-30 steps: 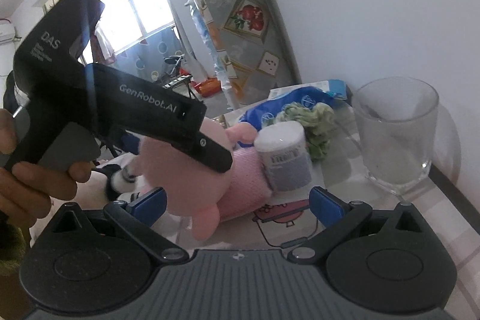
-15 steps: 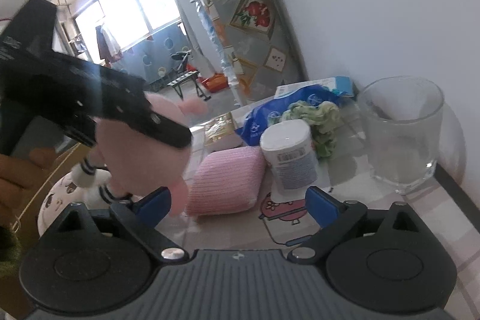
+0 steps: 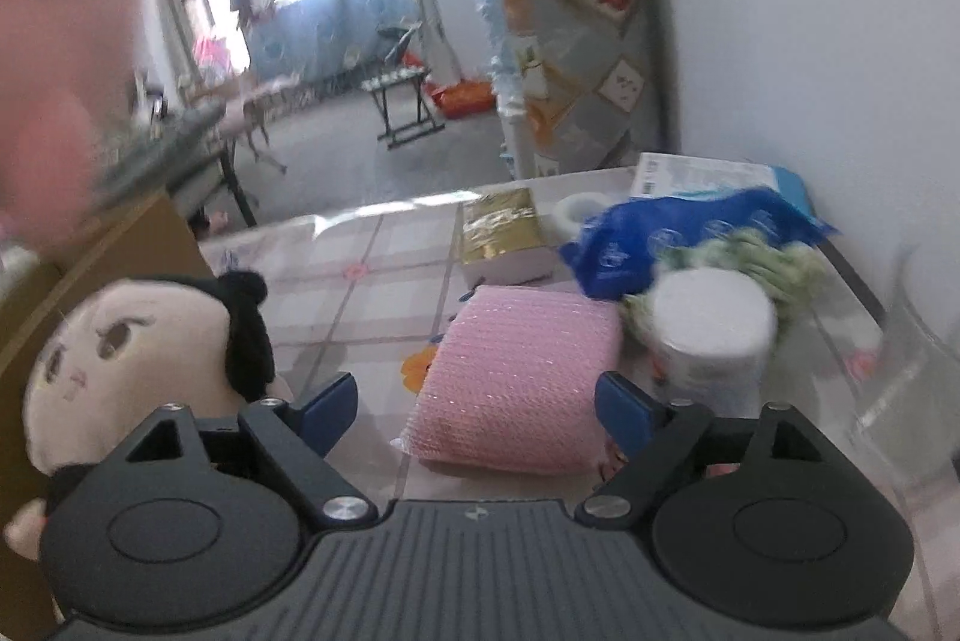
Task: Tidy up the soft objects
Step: 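Close the left gripper on the pink plush pig and lift it, then close the right gripper on the pink mesh sponge while the left gripper holds the pig, then carry the pig in the left gripper while the right carries the sponge toward the box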
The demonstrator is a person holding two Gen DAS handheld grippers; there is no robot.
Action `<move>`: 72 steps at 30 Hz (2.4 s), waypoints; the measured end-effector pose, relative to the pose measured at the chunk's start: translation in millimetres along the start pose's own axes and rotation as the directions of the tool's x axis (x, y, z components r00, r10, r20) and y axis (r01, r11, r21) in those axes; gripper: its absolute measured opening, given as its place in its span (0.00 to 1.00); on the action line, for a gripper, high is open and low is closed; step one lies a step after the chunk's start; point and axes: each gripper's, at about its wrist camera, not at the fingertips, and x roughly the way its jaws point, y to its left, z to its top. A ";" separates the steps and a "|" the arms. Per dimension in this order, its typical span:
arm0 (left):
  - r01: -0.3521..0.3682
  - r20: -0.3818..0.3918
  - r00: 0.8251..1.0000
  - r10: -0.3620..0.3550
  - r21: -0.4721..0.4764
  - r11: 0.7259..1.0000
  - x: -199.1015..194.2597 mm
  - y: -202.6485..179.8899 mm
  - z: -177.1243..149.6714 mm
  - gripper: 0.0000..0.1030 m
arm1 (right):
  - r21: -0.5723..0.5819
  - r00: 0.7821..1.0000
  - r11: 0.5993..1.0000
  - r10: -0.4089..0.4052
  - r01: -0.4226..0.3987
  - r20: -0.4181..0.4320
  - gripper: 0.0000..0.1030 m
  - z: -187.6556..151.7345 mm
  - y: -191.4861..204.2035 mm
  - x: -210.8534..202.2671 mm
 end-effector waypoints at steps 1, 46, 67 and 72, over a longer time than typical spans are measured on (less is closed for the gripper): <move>0.006 0.013 1.000 -0.005 -0.005 1.000 -6.5 3.0 -1.0 0.79 | -0.022 1.000 0.999 -0.024 0.024 -0.012 0.58 0.8 3.9 6.0; 0.154 0.082 0.986 -0.145 -0.126 0.980 -103.2 3.8 -46.0 0.79 | 0.057 0.987 0.998 0.008 0.002 -0.163 0.54 -80.6 6.5 -126.5; 0.021 0.264 0.964 0.031 -0.192 0.981 -269.7 58.8 -85.1 0.79 | 0.042 1.000 0.999 0.014 -0.013 -0.019 0.46 -55.7 46.0 -172.1; -0.028 0.266 0.960 0.088 -0.219 0.975 -280.4 78.4 -88.2 0.79 | 0.058 0.967 0.970 0.228 -0.235 0.115 0.46 -24.1 83.5 -217.1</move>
